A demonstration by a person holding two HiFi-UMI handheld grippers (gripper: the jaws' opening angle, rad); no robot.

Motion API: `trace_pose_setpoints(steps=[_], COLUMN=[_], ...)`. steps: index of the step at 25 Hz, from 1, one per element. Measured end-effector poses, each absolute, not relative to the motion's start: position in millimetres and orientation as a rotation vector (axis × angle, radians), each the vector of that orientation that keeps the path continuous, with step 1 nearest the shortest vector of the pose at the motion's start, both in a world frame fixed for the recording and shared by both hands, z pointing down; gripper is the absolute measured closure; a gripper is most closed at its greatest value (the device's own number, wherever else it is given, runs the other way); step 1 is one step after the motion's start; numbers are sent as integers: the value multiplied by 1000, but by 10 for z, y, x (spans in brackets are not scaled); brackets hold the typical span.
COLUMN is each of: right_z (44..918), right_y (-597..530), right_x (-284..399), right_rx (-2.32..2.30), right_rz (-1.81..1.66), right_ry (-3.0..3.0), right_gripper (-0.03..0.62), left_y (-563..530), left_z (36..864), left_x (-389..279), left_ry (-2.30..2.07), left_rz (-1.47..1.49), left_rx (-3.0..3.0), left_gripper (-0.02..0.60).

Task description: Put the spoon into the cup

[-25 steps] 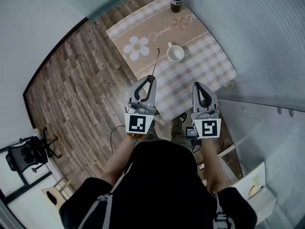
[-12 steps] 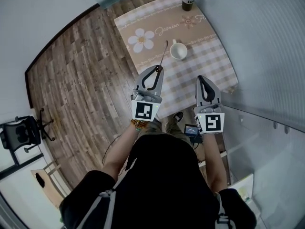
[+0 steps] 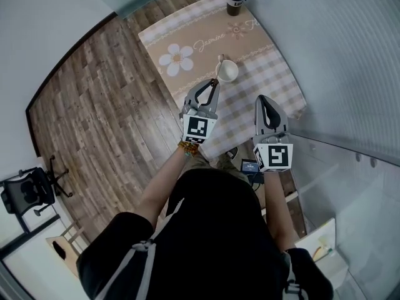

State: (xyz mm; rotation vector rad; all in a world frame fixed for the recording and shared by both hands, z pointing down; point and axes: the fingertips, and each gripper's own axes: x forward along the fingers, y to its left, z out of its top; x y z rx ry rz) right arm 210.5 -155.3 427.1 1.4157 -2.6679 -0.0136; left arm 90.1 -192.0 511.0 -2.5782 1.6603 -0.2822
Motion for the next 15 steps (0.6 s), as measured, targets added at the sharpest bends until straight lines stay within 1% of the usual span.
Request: trace_pose_setpoints(steps=[15], right_z=[4358], right_y=[-1690], right_x=[2091], right_rx=[1467], right_rz=[-3], right_ry=[-2585], right_gripper=[585], left_y=[-2310], left_z=[6111], left_x=[1067], left_ry=[1617], left_rz=[-467], left_rx=[-2775], left_gripper=[523])
